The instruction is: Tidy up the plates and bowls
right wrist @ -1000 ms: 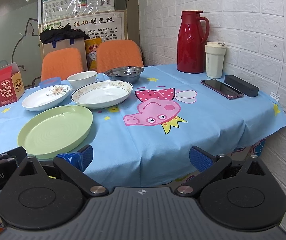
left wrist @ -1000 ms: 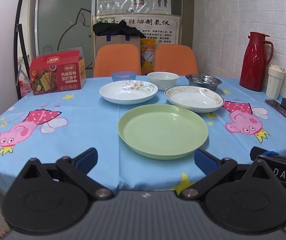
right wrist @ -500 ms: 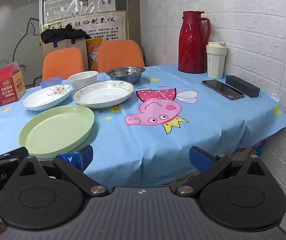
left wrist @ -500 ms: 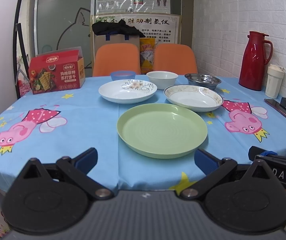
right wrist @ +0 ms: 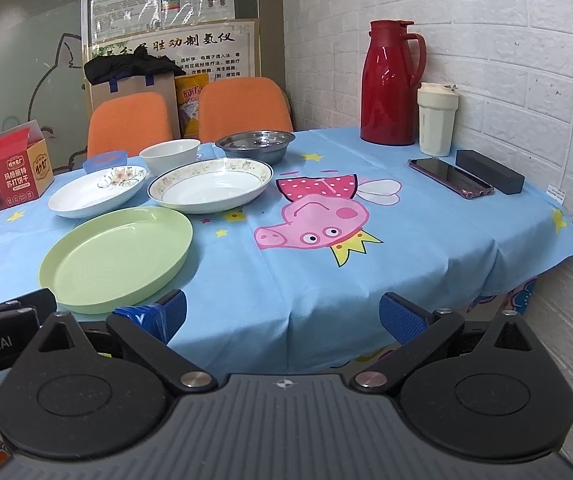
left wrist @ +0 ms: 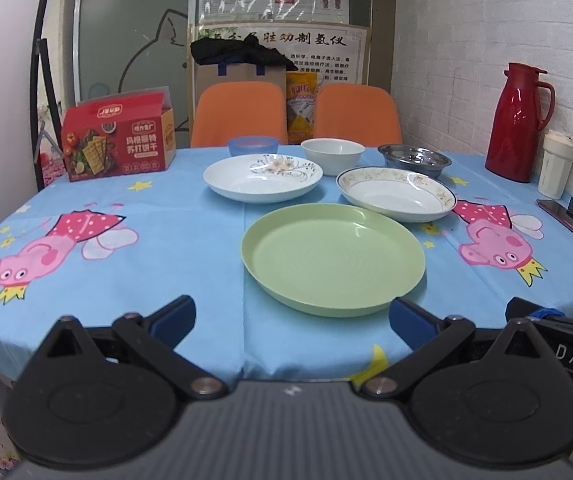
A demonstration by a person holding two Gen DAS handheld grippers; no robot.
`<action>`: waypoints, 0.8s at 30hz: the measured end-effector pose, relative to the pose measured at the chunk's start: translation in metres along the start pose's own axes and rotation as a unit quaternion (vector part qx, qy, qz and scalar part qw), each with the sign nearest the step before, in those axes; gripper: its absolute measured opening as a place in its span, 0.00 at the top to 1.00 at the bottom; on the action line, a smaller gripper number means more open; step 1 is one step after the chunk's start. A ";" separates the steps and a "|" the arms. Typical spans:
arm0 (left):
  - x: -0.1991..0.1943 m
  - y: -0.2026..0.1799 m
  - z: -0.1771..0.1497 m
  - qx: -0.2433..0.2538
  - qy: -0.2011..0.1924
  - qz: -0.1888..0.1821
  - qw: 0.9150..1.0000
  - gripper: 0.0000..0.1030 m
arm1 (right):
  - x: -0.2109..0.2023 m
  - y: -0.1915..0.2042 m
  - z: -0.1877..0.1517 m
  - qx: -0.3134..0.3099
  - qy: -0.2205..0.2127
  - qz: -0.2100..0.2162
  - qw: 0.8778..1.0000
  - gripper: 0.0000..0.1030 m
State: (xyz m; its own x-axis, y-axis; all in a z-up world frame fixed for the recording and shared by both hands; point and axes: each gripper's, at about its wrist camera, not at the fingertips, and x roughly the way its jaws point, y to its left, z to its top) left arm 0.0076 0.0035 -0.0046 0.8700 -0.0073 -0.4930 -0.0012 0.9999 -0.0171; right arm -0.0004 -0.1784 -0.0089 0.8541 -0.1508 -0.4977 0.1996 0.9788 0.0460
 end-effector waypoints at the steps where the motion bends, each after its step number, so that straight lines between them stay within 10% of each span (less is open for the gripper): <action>1: 0.000 0.001 -0.001 -0.001 0.001 0.001 1.000 0.00 | 0.000 0.000 0.000 0.001 0.000 -0.001 1.000 0.12; 24: 0.056 -0.002 0.051 0.009 0.047 -0.015 0.999 0.00 | 0.043 0.007 0.048 -0.007 0.026 -0.001 1.000 0.12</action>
State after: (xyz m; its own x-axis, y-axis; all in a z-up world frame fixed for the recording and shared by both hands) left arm 0.0812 0.0015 0.0118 0.8192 -0.0371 -0.5724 0.0330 0.9993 -0.0175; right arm 0.0603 -0.1850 0.0114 0.8271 -0.1461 -0.5428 0.1946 0.9803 0.0327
